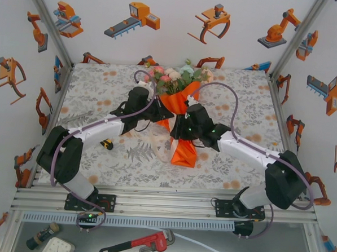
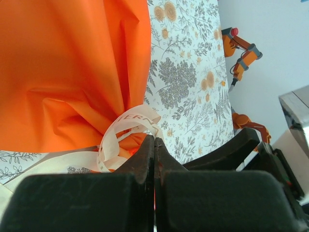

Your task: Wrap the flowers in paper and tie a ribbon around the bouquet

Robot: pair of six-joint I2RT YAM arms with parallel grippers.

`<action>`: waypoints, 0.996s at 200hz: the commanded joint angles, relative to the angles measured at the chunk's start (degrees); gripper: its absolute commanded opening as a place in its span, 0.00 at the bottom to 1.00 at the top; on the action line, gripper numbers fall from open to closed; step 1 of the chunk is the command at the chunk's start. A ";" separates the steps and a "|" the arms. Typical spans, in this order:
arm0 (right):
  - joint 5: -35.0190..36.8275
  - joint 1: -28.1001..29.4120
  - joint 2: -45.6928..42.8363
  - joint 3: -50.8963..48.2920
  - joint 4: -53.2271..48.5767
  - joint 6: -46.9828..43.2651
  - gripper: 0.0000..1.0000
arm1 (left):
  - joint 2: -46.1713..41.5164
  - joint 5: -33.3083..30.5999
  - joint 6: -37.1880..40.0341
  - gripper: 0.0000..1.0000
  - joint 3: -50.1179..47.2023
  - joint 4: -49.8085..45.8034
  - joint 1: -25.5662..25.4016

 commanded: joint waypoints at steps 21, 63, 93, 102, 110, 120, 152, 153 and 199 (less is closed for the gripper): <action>3.33 0.79 1.70 2.69 -3.39 -2.14 0.19 | -1.03 -1.42 0.60 0.00 -0.84 0.69 0.06; 3.83 0.76 -0.84 3.40 -3.22 -4.26 0.00 | -1.64 -2.21 2.03 0.00 -0.78 -0.44 0.66; 5.05 0.60 -3.22 5.02 -3.44 -11.73 0.00 | -1.99 -1.83 4.71 0.00 -0.14 -2.72 1.08; 6.21 0.35 -3.73 5.51 -3.70 -14.04 0.00 | -2.14 -1.67 5.28 0.00 -0.03 -3.14 1.07; 7.20 0.10 -3.94 5.80 -4.10 -15.81 0.00 | -2.34 -1.28 5.52 0.00 -0.14 -3.14 1.18; 8.84 -0.24 -3.98 6.05 -4.70 -18.39 0.00 | -2.66 -1.14 5.52 0.00 -0.22 -3.22 1.28; 11.05 -1.67 -2.32 4.67 -5.04 -26.97 0.00 | -3.22 -0.14 4.83 0.00 -0.63 -2.30 1.23; 11.05 -1.77 -2.22 4.58 -5.00 -27.18 0.00 | -3.20 -0.13 4.78 0.00 -0.64 -2.14 1.21; 11.94 -3.77 3.67 4.00 -2.04 -33.63 0.00 | -3.41 -3.12 4.73 0.00 -1.97 -3.75 1.30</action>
